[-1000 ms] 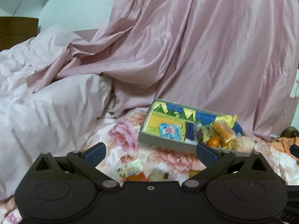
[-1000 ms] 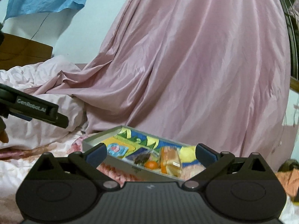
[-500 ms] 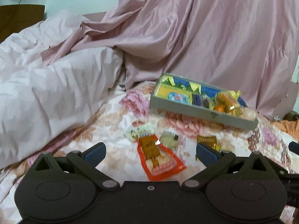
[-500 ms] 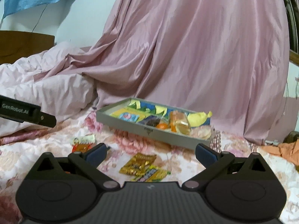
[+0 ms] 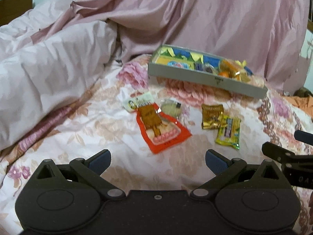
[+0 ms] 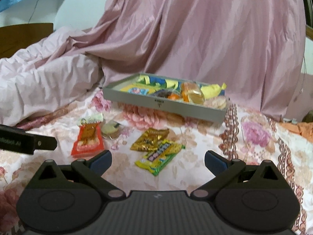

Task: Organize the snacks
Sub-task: 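Withdraw both tools from the tray back over the remaining snacks, then lower the left gripper onto the orange tofu packet while the right approaches the yellow packets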

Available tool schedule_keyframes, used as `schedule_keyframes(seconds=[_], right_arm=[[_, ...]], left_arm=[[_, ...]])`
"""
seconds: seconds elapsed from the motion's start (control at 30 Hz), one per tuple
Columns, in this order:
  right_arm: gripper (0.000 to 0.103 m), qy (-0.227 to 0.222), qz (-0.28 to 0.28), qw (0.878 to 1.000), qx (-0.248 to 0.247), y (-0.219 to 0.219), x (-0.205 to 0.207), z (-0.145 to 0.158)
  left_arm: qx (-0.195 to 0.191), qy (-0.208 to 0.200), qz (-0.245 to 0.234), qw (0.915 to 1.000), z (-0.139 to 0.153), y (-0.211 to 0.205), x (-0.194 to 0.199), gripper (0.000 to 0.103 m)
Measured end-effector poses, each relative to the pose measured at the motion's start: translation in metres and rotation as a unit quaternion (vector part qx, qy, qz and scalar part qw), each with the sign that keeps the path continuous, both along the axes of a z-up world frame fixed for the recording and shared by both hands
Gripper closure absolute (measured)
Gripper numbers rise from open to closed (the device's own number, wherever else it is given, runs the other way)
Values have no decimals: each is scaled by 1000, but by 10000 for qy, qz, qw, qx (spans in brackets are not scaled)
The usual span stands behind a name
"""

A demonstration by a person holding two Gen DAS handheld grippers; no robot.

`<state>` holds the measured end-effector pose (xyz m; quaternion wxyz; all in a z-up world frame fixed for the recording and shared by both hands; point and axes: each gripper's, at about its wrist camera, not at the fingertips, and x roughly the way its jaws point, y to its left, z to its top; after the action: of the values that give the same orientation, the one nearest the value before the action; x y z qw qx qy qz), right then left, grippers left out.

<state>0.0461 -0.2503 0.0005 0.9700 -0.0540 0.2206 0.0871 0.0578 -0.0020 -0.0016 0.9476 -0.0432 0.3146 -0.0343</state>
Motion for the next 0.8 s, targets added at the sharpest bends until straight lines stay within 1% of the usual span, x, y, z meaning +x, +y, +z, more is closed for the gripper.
schedule_keyframes(seconds=[0.5, 0.67, 0.8], right_arm=[[0, 552, -39, 9985, 29, 1, 17, -22], [0, 738, -116, 9972, 85, 0, 28, -29], [0, 800, -118, 9967, 50, 0, 39, -34]], left_arm=[[-33, 355, 91, 9993, -15, 2, 15, 1], [-74, 394, 143, 9991, -17, 2, 28, 1], [-165, 411, 223, 9988, -19, 3, 41, 1]])
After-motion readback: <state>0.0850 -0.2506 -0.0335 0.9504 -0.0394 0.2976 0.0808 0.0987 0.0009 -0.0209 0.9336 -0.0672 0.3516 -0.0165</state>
